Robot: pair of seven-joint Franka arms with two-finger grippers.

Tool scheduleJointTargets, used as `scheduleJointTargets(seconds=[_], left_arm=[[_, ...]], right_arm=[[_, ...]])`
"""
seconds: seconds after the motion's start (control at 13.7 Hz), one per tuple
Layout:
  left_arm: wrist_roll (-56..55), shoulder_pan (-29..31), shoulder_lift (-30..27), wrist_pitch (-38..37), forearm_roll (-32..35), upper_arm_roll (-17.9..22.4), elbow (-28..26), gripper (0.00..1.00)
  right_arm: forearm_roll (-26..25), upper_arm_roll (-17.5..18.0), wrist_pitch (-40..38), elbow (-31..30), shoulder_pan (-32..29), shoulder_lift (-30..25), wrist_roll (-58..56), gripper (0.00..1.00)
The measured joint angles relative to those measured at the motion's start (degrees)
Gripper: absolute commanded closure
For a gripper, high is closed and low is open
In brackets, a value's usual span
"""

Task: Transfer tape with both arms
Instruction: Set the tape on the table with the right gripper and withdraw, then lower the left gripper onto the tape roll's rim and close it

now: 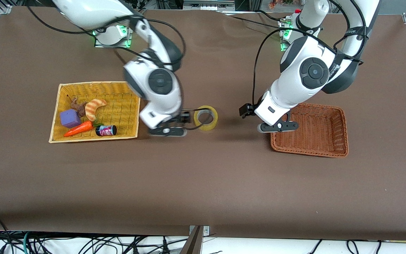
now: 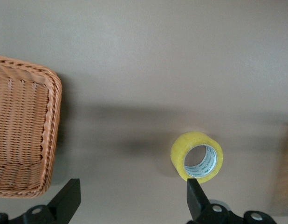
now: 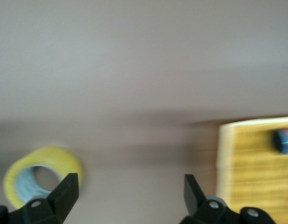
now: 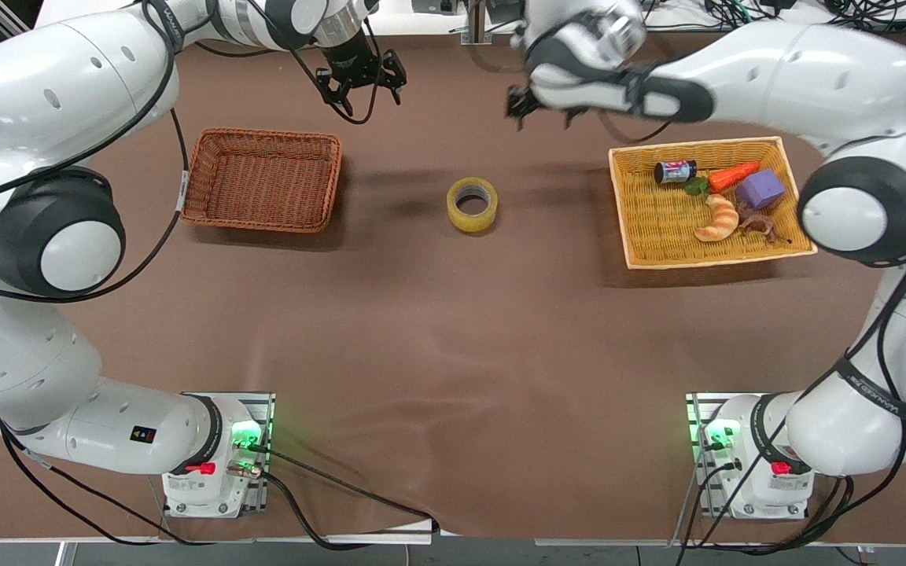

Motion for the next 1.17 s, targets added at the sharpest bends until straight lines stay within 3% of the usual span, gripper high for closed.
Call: scheduleJointTargets(seconds=[0.29,0.58,0.8,1.17], left_arm=[[-6.26,-4.83,2.00,2.26,1.74,-0.05,0.00,0.00],[-12.20,-9.96,6.71,4.81,7.10,-0.08,-0.01,0.00],[-15.37,-11.83,10.84,8.00,8.55,-0.07,0.02,0.00],[-15.82,-12.54,15.85,14.01,8.58,-0.05,0.10,0.00]], right_arm=[[6.32,-0.38,-8.95,0.04,-15.07,-8.56,-19.61,0.00],[8.37,-0.96,-14.67,2.49,-27.31,-11.81,-36.96,0.00],[8.73,-6.17,-16.18,4.20,-29.77,-13.84,-43.24,0.00],[8.93,-13.33,-16.51,2.48,-29.03,-21.36,-43.48,0.00]])
